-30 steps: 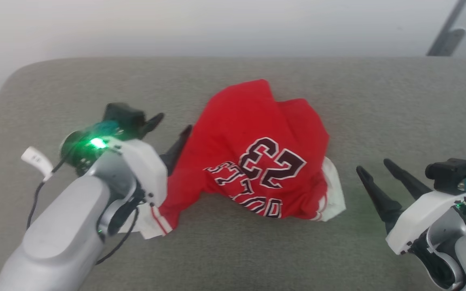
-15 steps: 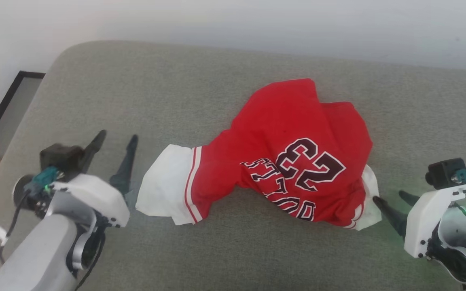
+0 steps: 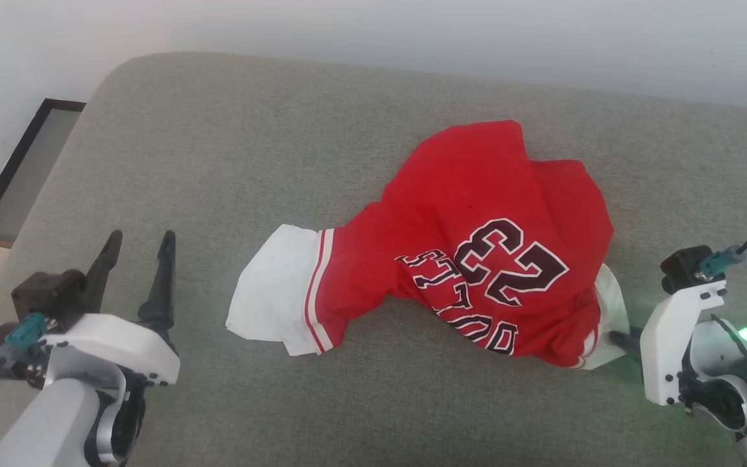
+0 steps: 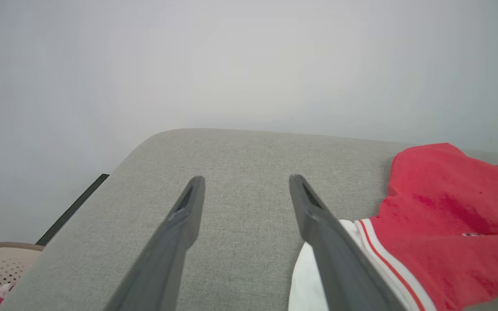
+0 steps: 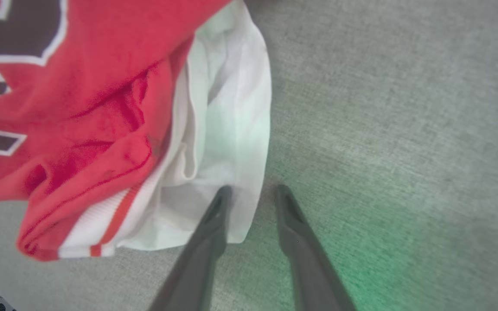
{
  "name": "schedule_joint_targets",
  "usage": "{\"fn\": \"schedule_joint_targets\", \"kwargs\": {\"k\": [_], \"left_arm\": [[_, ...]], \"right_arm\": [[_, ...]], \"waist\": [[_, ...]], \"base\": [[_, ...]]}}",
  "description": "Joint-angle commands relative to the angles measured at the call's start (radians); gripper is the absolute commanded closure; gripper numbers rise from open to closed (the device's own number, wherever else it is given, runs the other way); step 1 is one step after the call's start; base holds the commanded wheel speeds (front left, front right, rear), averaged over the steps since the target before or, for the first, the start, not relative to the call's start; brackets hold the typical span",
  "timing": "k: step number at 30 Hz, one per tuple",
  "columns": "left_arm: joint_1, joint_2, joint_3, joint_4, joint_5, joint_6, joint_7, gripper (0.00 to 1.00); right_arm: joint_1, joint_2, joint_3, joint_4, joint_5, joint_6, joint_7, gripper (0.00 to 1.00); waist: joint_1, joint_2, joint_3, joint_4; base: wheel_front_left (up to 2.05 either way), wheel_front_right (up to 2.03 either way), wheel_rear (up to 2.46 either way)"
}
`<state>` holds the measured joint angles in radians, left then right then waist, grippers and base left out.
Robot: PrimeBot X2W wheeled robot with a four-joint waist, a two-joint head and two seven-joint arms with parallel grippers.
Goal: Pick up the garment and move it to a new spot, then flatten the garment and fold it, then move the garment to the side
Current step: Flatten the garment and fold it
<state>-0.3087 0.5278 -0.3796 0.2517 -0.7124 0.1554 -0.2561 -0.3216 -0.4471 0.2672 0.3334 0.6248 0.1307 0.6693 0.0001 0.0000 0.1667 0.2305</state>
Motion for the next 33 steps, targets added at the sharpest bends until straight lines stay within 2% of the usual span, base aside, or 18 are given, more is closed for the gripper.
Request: {"fn": "schedule_joint_targets", "kwargs": {"k": [1, 9, 14, 21, 24, 28, 29, 30, 31, 33], "left_arm": [[0.026, -0.004, 0.016, -0.005, 0.019, 0.001, -0.007, 0.0], [0.077, -0.032, 0.096, -0.031, 0.051, -0.008, -0.01, 0.0], [0.101, -0.052, 0.146, -0.053, 0.083, -0.02, -0.01, 0.0], [0.114, -0.069, 0.172, -0.066, 0.112, -0.039, -0.01, 0.0], [0.119, -0.074, 0.173, -0.063, 0.116, -0.051, -0.01, 0.0], [0.121, -0.074, 0.16, -0.05, 0.12, -0.068, -0.01, 0.0], [0.12, -0.075, 0.156, -0.047, 0.117, -0.075, -0.01, 0.0], [0.119, -0.076, 0.152, -0.044, 0.113, -0.079, -0.008, 0.0], [0.118, -0.073, 0.148, -0.041, 0.117, -0.081, -0.005, 0.0], [0.117, -0.071, 0.141, -0.038, 0.116, -0.088, 0.0, 0.0]], "right_arm": [[-0.001, 0.01, 0.01, 0.026, 0.009, 0.0, -0.006, 1.0], [-0.037, -0.025, -0.018, 0.046, 0.036, -0.001, -0.03, 1.0], [-0.051, -0.078, -0.061, 0.032, 0.05, -0.001, -0.027, 1.0], [-0.031, -0.163, -0.173, 0.057, 0.053, -0.001, -0.03, 1.0], [-0.02, -0.176, -0.221, 0.087, 0.047, -0.001, -0.034, 1.0], [-0.016, -0.151, -0.247, 0.127, 0.045, -0.001, -0.047, 1.0], [-0.018, -0.151, -0.249, 0.141, 0.041, -0.001, -0.051, 0.95], [-0.022, -0.149, -0.248, 0.151, 0.038, -0.001, -0.061, 0.58], [-0.028, -0.139, -0.25, 0.164, 0.041, -0.001, -0.07, 0.0], [-0.034, -0.128, -0.242, 0.182, 0.036, 0.0, -0.083, 0.0]], "waist": [[-0.0001, 0.0, 0.0, 0.0], [-0.0001, 0.0, 0.002, -0.015], [-0.0001, 0.0, 0.005, -0.036], [-0.0001, 0.0, 0.004, -0.061], [-0.0001, 0.0, 0.004, -0.07], [-0.0001, 0.0, 0.003, -0.08], [-0.0001, 0.0, 0.003, -0.082], [-0.0001, 0.0, 0.001, -0.084], [-0.0001, 0.0, -0.001, -0.086], [-0.0001, 0.0, -0.007, -0.09]], "base": [[0.0, 0.0, 0.0], [0.0, 0.0, 0.0], [0.0, 0.0, 0.0], [0.0, 0.0, 0.0], [0.0, 0.0, 0.0], [0.0, 0.0, 0.0], [0.0, 0.0, 0.0], [0.0, 0.0, 0.0], [0.0, 0.0, 0.0], [0.0, 0.0, 0.0]]}}
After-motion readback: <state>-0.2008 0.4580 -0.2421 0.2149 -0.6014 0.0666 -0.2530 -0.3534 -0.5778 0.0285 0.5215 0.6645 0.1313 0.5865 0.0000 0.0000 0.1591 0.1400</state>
